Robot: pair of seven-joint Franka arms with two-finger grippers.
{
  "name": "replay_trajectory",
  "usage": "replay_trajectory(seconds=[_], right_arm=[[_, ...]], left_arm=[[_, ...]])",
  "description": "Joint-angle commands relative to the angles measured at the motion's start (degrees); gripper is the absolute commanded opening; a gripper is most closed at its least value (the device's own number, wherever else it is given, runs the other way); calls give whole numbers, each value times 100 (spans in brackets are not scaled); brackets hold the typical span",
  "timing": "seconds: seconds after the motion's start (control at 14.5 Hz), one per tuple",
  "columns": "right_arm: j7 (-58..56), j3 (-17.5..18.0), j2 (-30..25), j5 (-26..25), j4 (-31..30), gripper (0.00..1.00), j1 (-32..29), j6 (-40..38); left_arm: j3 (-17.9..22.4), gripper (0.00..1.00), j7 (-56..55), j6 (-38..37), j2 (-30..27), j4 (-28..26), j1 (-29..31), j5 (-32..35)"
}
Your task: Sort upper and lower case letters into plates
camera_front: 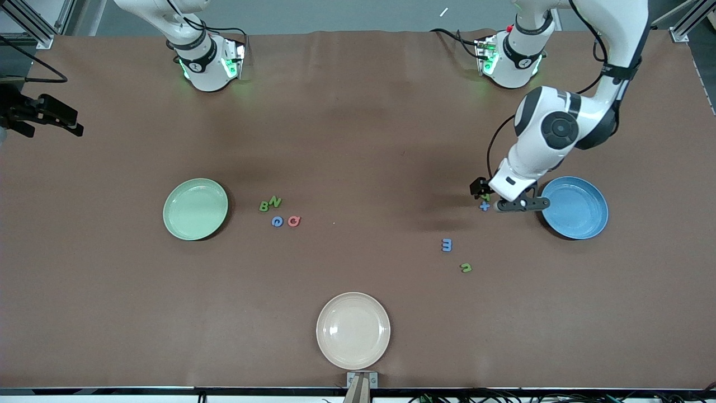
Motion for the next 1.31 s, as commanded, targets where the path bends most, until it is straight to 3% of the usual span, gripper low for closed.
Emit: replay_trajectory(seconds=[0.0,0.21,0.55,0.89,1.24], right_arm=[[34,49,-193,89,-189,100,-7,34],[34,49,-193,89,-180,100,-7,34],[34,49,-193,89,-180,100,-16,25],[34,49,-193,89,-171,100,-16,-28],[34,49,-193,89,-163,100,-24,-54]], left_arm=[[-10,100,-299,282,-331,-554,45,366],[-19,97,-608,641,-174,-721,27,499],[-1,76,-634,1020,309,-713,36,656],[8,61,-705,1284,644,-669,63,885],[34,55,-714,1407,828,-607,63,964]])
